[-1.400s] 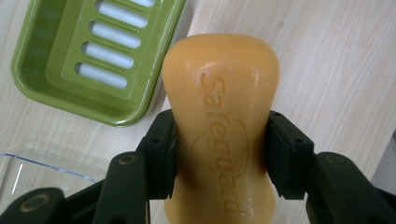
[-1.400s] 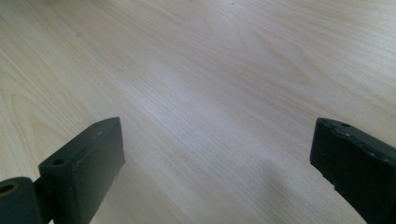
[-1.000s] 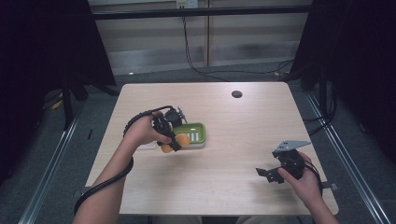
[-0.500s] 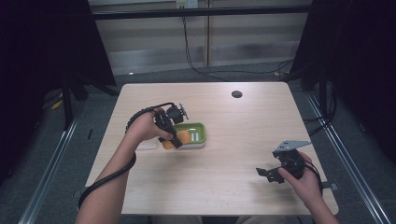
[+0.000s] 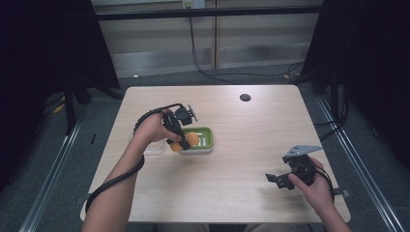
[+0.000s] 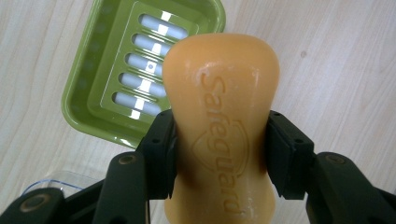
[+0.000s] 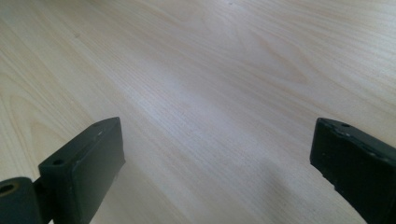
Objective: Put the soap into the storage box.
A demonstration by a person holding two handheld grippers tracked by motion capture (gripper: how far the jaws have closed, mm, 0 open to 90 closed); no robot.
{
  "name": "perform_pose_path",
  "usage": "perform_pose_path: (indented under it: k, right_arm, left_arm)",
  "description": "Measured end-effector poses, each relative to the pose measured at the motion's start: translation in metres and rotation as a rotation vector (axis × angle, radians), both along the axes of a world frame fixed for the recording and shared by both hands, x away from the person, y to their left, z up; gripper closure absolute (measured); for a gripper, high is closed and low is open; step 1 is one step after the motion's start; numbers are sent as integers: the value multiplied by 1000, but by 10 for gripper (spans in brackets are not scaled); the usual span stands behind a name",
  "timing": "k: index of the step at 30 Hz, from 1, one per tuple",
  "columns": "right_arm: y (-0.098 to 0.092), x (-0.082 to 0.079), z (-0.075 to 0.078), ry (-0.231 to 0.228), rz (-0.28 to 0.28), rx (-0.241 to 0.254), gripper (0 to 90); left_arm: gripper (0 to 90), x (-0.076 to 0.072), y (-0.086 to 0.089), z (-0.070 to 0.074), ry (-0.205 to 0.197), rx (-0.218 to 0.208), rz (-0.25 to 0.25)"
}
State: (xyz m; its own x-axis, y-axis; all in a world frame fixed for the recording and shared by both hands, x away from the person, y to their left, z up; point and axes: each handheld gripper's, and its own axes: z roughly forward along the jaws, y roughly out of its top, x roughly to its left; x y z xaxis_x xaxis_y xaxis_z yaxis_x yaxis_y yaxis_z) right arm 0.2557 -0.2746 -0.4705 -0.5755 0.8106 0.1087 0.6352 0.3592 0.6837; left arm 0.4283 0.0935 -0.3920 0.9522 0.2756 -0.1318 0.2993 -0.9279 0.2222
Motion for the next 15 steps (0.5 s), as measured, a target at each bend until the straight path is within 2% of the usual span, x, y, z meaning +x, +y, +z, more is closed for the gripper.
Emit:
perform_pose_path:
  k: [3, 5, 6, 8, 9, 10, 11, 13, 14, 15]
  right_arm:
    - [0, 0, 0, 1, -3, -1, 25]
    - [0, 0, 0, 3, -2, 0, 25]
    - [0, 0, 0, 3, -2, 0, 25]
    - [0, 0, 0, -1, 2, 0, 25]
    - [0, 0, 0, 0, -2, -1, 25]
    - [0, 0, 0, 1, -2, -1, 25]
    - [0, 0, 0, 2, -3, -1, 25]
    - [0, 0, 0, 0, -1, -1, 25]
    - [0, 0, 0, 0, -1, -1, 25]
    - [0, 0, 0, -1, -2, -1, 25]
  left_arm:
    - [499, 1, -1, -1, -14, -3, 5]
    - [499, 2, -1, -2, -14, -6, -1]
    - [499, 3, -1, -1, -1, 0, 3]
    - [499, 4, -2, -3, -28, -3, 1]
    - [499, 5, -3, -2, -8, -7, 8]
    - [499, 4, -3, -4, -28, -12, 16]
    - [499, 5, -3, -4, -13, -9, 11]
    - [499, 6, -4, -5, -18, -13, 17]
    - [499, 8, -4, -4, -1, -9, 8]
    - [499, 8, -4, -4, -1, -9, 8]
